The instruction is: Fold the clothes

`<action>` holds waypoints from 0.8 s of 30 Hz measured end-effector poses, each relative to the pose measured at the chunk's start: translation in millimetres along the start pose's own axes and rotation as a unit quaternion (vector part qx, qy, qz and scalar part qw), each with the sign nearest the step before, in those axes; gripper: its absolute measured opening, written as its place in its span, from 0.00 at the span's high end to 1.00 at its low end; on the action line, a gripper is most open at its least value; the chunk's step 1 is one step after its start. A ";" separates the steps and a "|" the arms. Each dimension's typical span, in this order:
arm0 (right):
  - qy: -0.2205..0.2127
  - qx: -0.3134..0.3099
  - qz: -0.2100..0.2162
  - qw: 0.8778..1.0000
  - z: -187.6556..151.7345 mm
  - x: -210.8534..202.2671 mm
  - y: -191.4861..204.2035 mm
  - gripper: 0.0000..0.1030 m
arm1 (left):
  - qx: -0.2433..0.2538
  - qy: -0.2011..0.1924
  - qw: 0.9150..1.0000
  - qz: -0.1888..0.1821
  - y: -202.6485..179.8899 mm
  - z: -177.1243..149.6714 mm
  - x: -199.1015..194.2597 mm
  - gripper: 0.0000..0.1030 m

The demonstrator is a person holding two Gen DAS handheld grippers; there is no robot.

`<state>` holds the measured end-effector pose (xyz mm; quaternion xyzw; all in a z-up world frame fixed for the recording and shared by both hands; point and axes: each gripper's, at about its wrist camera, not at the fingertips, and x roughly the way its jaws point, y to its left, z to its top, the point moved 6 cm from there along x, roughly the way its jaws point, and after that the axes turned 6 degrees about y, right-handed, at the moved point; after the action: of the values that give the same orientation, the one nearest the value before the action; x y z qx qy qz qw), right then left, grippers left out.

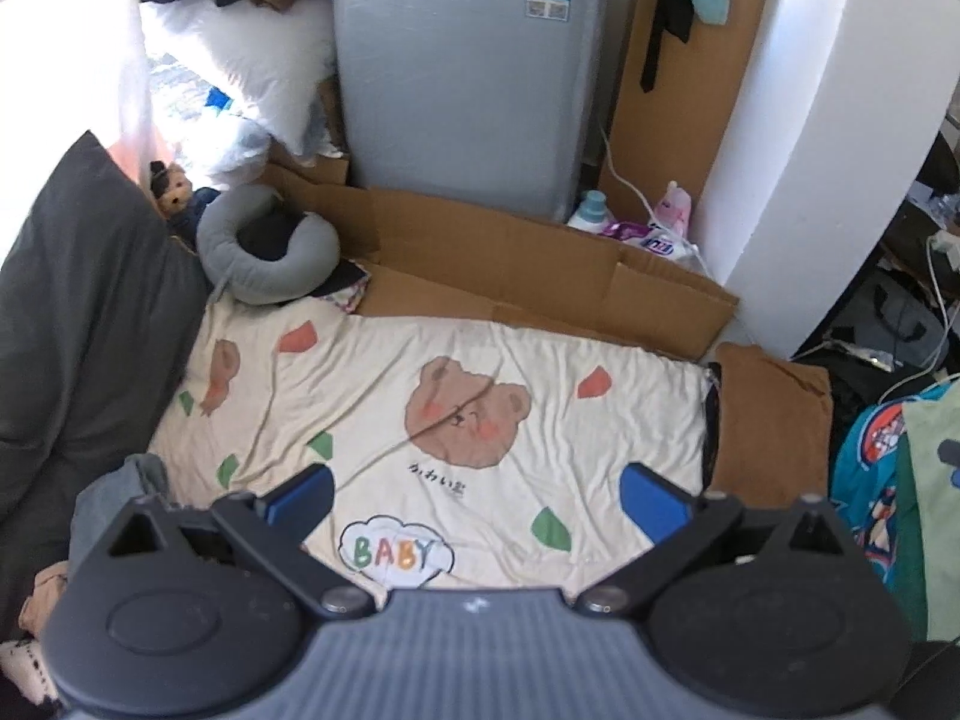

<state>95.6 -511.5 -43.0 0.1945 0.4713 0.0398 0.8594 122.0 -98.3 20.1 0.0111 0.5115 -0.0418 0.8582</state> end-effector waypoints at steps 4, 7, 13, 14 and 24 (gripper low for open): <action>0.003 -0.017 0.005 1.000 -8.5 -1.7 17.8 0.01 | -0.013 -0.004 1.000 0.011 10.5 -13.7 -3.3 0.01; 0.007 -0.031 0.009 0.999 -17.3 3.6 31.0 0.01 | -0.030 -0.002 0.999 0.017 15.9 -21.5 -1.5 0.01; 0.029 -0.051 0.021 0.998 -39.4 20.4 57.4 0.01 | -0.052 -0.003 0.998 0.033 20.9 -39.8 -0.7 0.01; 0.032 -0.056 0.023 0.998 -42.9 22.6 61.7 0.01 | -0.054 -0.003 0.998 0.035 20.8 -43.1 -0.4 0.01; 0.056 -0.098 0.028 0.993 -70.9 33.7 95.1 0.01 | -0.067 0.012 0.997 0.040 -2.3 -80.6 19.1 0.01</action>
<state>66.6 -394.3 -68.4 0.1201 0.5070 0.1202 0.8451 60.1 -96.8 -35.0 -0.0254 0.5225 0.0265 0.8519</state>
